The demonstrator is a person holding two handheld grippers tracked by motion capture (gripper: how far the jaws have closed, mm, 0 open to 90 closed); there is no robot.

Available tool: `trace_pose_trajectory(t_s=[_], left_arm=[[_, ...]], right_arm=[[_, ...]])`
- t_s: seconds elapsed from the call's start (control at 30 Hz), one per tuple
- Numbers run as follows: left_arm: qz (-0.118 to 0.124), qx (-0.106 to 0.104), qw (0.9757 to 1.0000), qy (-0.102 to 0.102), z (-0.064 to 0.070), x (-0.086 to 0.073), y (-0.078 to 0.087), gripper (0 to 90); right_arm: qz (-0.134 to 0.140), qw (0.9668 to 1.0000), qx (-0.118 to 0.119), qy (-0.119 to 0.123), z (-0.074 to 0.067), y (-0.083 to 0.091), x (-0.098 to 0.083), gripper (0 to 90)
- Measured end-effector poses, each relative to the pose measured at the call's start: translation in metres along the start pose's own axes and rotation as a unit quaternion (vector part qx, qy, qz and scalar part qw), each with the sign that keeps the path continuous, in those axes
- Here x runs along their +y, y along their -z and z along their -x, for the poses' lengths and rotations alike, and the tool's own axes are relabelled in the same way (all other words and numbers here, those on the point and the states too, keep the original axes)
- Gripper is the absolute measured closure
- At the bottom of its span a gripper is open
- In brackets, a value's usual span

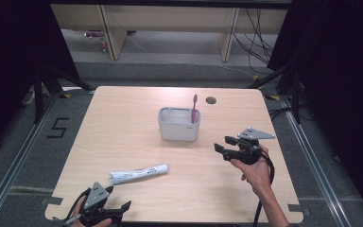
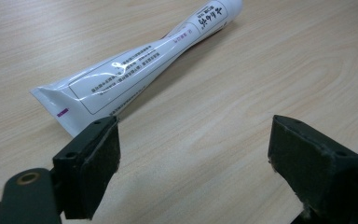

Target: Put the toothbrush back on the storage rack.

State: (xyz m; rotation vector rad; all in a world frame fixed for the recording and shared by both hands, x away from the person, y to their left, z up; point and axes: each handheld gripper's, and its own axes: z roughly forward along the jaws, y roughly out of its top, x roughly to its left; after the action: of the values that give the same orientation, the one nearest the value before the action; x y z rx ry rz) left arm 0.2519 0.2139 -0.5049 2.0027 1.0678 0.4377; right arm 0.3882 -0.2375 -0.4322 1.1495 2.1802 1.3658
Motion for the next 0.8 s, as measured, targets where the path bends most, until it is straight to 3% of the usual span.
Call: trace_pose_trajectory(t_s=[0.07, 0.13, 0.17, 0.2, 0.27, 0.37, 0.5, 0.6, 0.63, 0.67, 0.7, 0.73, 0.77, 0.8], left_arm=[[0.000, 0.000, 1.0000, -0.002, 0.000, 0.000, 0.000, 16.3], [0.010, -0.001, 0.9999, 0.010, 0.002, 0.000, -0.001, 16.3], [0.012, -0.001, 0.9999, 0.012, 0.002, 0.000, -0.001, 16.3], [0.012, -0.001, 0.9999, 0.012, 0.002, 0.000, -0.001, 16.3], [0.011, -0.001, 0.9999, 0.012, 0.002, 0.000, -0.001, 16.3], [0.012, -0.001, 0.9998, 0.013, 0.002, 0.000, -0.001, 16.3], [0.012, -0.002, 0.9999, 0.012, 0.002, 0.000, -0.002, 16.3], [0.010, -0.003, 0.9999, 0.013, 0.002, 0.001, -0.002, 16.3], [0.012, -0.005, 0.9998, 0.016, 0.003, 0.001, -0.003, 16.3], [-0.003, -0.004, 1.0000, 0.000, 0.001, 0.002, -0.001, 16.3], [0.010, -0.004, 0.9998, 0.015, 0.004, 0.003, -0.002, 16.3], [0.010, -0.004, 0.9998, 0.015, 0.004, 0.003, -0.002, 16.3], [0.004, -0.004, 1.0000, 0.003, 0.003, 0.003, -0.002, 16.3], [0.014, -0.007, 0.9998, 0.013, 0.005, 0.004, -0.003, 16.3]], right_arm=[[-0.007, 1.0000, 0.001, -0.006, -0.003, 0.003, -0.006, 42.1], [-0.008, 0.9999, 0.001, -0.006, -0.005, 0.005, -0.013, 41.8], [-0.014, 0.9999, -0.003, 0.007, -0.005, 0.006, -0.015, 41.7], [-0.015, 0.9999, 0.003, -0.003, -0.007, 0.006, -0.019, 41.5], [-0.021, 0.9997, -0.004, 0.015, -0.007, 0.007, -0.025, 41.0], [-0.035, 0.9993, 0.000, 0.012, -0.011, 0.008, -0.037, 40.6], [-0.043, 0.9991, 0.003, 0.001, -0.016, 0.009, -0.043, 40.0], [-0.050, 0.9987, 0.003, 0.013, -0.017, 0.012, -0.047, 39.9], [-0.046, 0.9989, 0.009, 0.001, -0.019, 0.011, -0.050, 39.8], [-0.054, 0.9985, 0.009, 0.000, -0.020, 0.013, -0.051, 39.8], [-0.054, 0.9984, 0.014, 0.008, -0.020, 0.014, -0.054, 39.8], [-0.054, 0.9984, 0.014, 0.008, -0.020, 0.014, -0.054, 39.8], [-0.054, 0.9985, 0.012, 0.001, -0.022, 0.015, -0.055, 39.8], [-0.057, 0.9981, 0.015, -0.014, -0.024, 0.016, -0.057, 39.8]])
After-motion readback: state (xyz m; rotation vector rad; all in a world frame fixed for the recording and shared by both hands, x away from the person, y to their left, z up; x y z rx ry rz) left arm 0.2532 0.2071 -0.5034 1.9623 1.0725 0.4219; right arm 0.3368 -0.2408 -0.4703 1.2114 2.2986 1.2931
